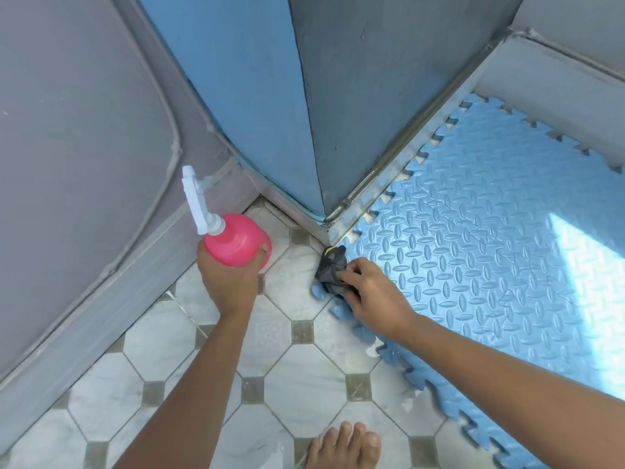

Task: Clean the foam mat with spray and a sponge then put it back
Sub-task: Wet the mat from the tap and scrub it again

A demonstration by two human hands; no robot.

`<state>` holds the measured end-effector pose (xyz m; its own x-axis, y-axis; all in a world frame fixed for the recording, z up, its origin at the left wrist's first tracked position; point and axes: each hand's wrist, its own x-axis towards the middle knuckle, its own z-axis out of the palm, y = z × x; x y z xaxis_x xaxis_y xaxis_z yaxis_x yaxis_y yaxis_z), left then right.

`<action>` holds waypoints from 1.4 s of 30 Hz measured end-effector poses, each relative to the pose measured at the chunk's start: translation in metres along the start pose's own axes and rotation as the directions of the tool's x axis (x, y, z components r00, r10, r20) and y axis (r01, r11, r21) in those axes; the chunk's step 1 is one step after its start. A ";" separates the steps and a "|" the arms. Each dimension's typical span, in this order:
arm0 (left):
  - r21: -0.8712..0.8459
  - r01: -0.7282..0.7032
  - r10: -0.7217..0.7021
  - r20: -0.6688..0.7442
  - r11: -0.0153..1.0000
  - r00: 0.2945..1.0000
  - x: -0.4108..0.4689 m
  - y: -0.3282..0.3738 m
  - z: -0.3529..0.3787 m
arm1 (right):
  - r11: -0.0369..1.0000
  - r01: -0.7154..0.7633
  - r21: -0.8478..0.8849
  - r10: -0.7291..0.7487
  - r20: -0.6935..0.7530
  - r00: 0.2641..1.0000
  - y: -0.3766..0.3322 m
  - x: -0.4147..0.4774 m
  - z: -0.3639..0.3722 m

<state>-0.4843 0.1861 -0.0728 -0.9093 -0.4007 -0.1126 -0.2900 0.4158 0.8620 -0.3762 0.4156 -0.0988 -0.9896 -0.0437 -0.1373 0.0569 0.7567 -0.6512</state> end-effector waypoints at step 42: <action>0.544 -0.158 -0.269 0.620 0.824 0.737 -0.072 0.049 0.060 | 0.940 -0.175 0.293 0.246 -0.226 0.943 0.052 -0.010 -0.139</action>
<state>-0.4505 0.2841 -0.0519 -0.7774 0.0996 -0.6211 -0.2582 0.8499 0.4594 -0.3818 0.5463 -0.0279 -0.9487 0.2922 -0.1206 0.2651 0.5276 -0.8071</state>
